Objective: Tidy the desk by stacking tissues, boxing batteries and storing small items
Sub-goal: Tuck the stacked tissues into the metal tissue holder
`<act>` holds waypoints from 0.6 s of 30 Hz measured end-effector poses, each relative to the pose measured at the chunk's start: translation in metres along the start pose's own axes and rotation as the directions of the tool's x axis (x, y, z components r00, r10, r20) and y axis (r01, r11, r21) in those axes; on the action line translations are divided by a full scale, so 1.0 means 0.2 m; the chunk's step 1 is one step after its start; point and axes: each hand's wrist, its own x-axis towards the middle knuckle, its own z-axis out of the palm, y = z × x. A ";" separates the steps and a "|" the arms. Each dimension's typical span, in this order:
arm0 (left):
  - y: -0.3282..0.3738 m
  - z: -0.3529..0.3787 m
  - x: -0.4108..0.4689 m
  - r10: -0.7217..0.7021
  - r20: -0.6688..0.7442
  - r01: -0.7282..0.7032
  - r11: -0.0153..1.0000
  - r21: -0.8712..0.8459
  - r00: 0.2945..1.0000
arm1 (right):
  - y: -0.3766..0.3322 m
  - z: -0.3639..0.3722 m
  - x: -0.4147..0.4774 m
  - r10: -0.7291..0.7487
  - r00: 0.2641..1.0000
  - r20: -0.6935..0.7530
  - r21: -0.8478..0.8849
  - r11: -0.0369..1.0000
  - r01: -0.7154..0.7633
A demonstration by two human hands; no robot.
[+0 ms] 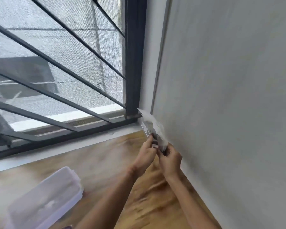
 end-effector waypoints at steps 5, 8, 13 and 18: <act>-0.12 -0.01 0.11 -0.041 -0.004 0.042 0.998 0.041 0.999 | 0.15 0.05 0.08 0.049 0.999 0.012 -0.005 0.999 -0.049; -0.17 -0.01 0.14 -0.066 0.020 0.065 0.997 0.033 0.998 | 0.21 0.07 0.10 0.070 0.997 0.006 -0.006 0.998 -0.070; -0.23 0.00 0.17 -0.115 -0.006 0.115 0.993 0.035 0.993 | 0.28 0.11 0.13 0.103 0.995 0.001 -0.008 0.995 -0.103; -0.27 0.01 0.19 -0.132 -0.013 0.133 0.991 0.015 0.991 | 0.30 0.11 0.13 0.085 0.996 -0.011 -0.030 0.996 -0.085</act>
